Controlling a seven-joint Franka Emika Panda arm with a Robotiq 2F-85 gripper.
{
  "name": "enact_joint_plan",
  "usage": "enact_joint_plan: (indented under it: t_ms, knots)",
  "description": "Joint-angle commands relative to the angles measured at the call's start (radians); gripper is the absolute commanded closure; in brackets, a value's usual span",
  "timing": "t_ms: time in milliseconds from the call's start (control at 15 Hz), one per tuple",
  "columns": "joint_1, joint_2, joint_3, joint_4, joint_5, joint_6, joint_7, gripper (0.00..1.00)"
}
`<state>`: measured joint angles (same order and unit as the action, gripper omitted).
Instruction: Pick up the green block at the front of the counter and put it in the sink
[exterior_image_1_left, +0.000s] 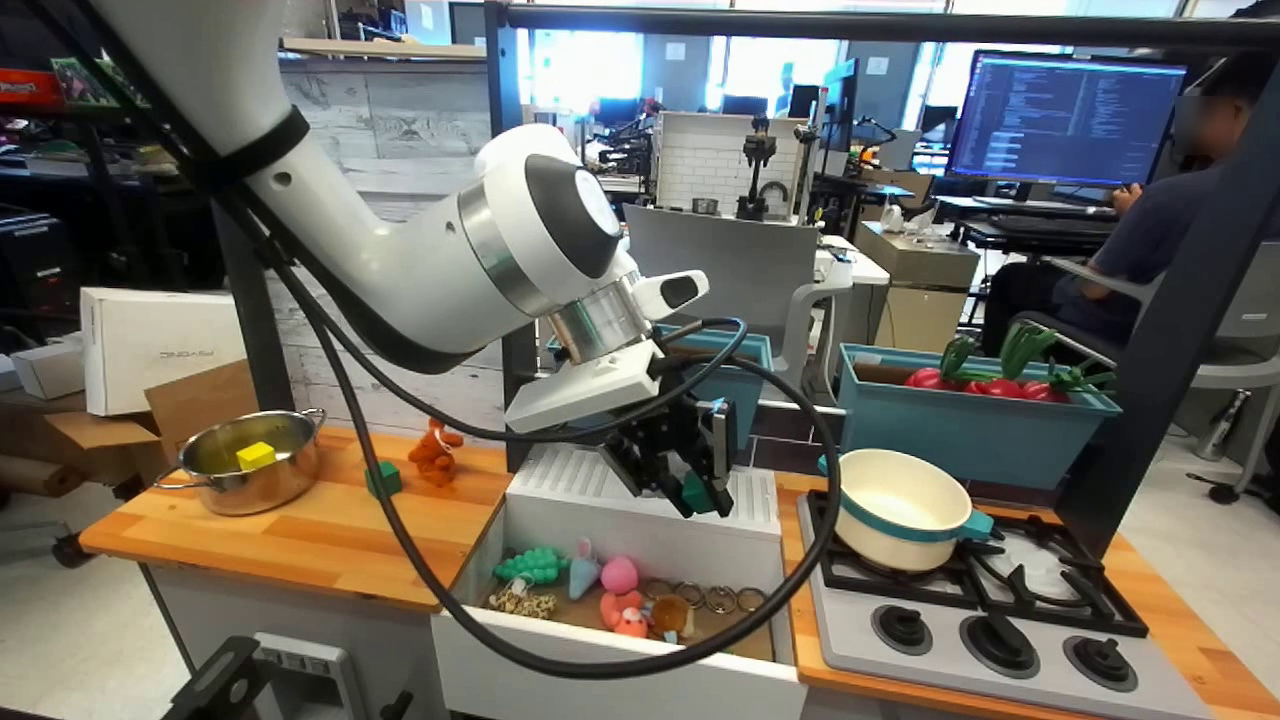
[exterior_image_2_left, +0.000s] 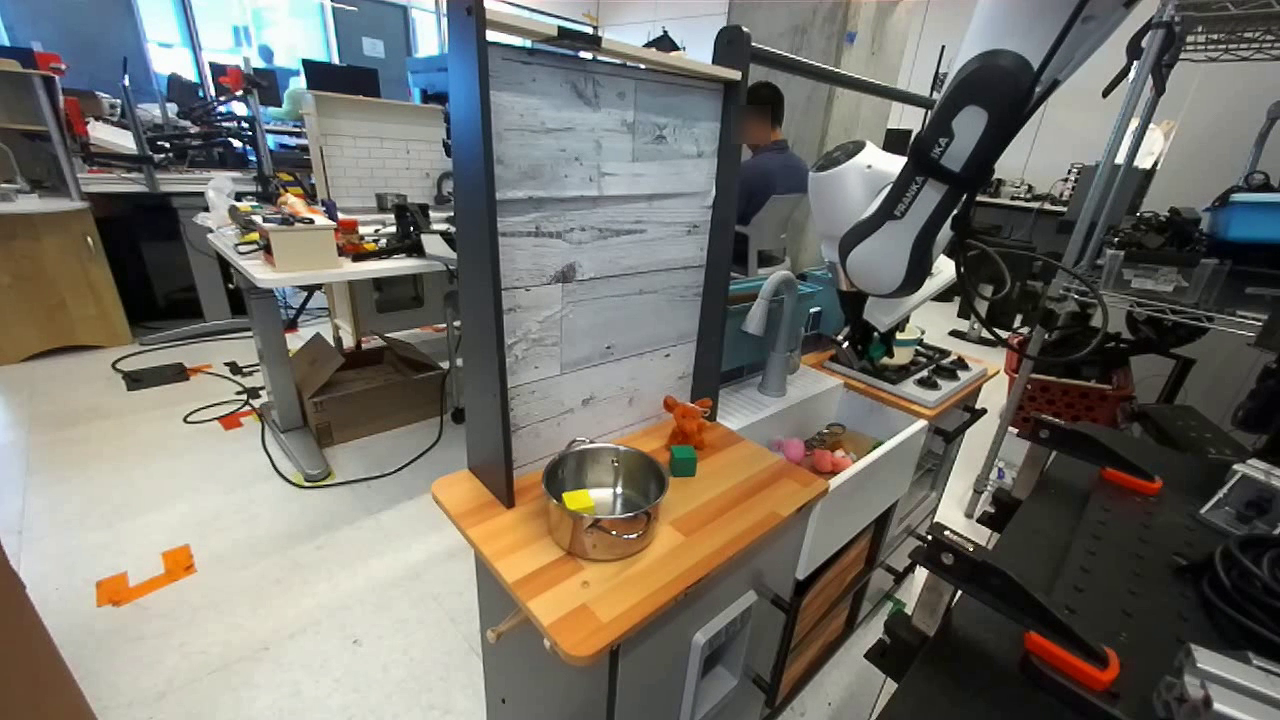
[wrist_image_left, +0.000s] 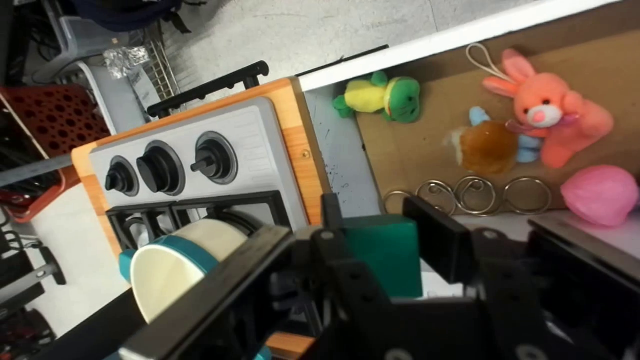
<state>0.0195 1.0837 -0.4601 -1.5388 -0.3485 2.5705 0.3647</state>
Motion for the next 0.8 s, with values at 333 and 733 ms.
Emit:
enact_joint_plan:
  t_ms: [333, 733]
  knots:
    - [0.153, 0.138, -0.12, 0.174, 0.056, -0.024, 0.492, 0.88]
    - [0.139, 0.24, -0.051, 0.326, 0.035, -0.243, 0.557, 0.88]
